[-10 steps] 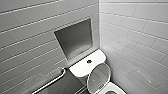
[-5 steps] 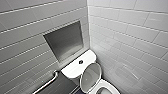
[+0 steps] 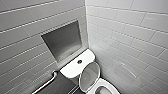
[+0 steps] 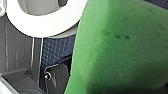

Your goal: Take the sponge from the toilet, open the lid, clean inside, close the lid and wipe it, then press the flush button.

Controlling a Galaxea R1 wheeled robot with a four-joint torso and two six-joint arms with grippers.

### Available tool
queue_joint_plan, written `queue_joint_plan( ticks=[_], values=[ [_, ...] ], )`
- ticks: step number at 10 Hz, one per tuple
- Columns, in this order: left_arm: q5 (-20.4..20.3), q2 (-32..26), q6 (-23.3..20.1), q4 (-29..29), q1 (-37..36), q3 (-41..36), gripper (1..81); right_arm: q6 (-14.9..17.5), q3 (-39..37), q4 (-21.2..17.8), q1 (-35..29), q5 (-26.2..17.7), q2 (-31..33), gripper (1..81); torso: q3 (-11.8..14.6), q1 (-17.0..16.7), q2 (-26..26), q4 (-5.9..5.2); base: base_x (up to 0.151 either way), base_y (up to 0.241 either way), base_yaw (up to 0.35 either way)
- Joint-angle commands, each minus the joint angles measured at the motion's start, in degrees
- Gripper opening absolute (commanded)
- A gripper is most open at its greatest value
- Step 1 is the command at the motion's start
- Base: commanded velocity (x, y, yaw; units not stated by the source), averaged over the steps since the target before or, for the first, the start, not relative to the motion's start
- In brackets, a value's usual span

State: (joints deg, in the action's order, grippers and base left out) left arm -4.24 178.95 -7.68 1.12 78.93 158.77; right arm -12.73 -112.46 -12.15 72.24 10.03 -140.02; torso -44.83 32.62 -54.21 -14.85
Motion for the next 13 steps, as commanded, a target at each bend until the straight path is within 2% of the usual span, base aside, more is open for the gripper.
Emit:
queue_joint_plan(
  ticks=[1, 4, 5, 8, 9, 10, 11, 12, 13],
  values=[
    [4.1, -4.9, 0.2, 0.9, -5.0, -8.6, 81.1, 0.6, -3.5, 2.0, 3.4, -4.7, 0.6, 1.0, 0.0, 0.0, 0.0, 0.00, 0.000, 0.000, 0.000],
    [4.1, -16.1, 0.8, 7.5, -12.2, -28.4, 81.1, 0.7, -7.3, 8.9, 9.7, -3.9, -1.8, 1.0, 0.0, 0.0, 0.0, 0.00, 0.000, 0.000, 0.000],
    [3.9, -18.7, 0.8, 9.3, -13.8, -32.8, 81.1, 0.6, -7.9, 11.4, 10.9, -3.8, -2.8, 1.0, 0.0, 0.0, 0.0, 0.00, 0.000, 0.000, 0.000],
    [4.1, -22.0, 0.8, 12.9, -17.7, -38.4, 81.1, 0.7, -12.7, 12.0, 13.8, -4.6, -7.3, 1.0, 0.0, 0.0, 0.0, 0.00, 0.000, 0.000, 0.000],
    [4.5, -22.7, 0.8, 14.2, -18.8, -39.3, 81.1, 1.8, -14.8, 11.8, 15.2, -4.0, -8.9, 1.0, 0.0, 0.0, 0.0, 0.00, 0.000, 0.000, 0.000],
    [4.5, -24.1, 0.8, 15.5, -19.7, -41.1, 81.1, 5.4, -17.9, 11.1, 16.7, -3.6, -11.4, 1.0, 0.0, 0.0, 0.0, 0.00, 0.000, 0.000, 0.000],
    [4.2, -25.5, 0.8, 16.4, -21.4, -42.9, 81.1, 7.0, -21.9, 10.3, 17.5, -3.2, -14.3, 1.0, 0.0, 0.0, 0.0, 0.00, 0.000, 0.000, 0.000],
    [4.0, -26.4, 0.8, 18.3, -23.2, -44.3, 81.1, 8.2, -24.8, 12.8, 17.8, -3.4, -16.3, 1.0, 0.0, 0.0, 0.0, 0.02, 0.000, 0.000, 0.000],
    [3.9, -26.4, 1.1, 20.6, -25.5, -44.4, 81.1, 8.7, -24.2, 15.0, 18.2, -3.3, -16.0, 1.0, 0.0, 0.0, 0.0, 0.02, 0.000, 0.000, 0.000]
  ],
)
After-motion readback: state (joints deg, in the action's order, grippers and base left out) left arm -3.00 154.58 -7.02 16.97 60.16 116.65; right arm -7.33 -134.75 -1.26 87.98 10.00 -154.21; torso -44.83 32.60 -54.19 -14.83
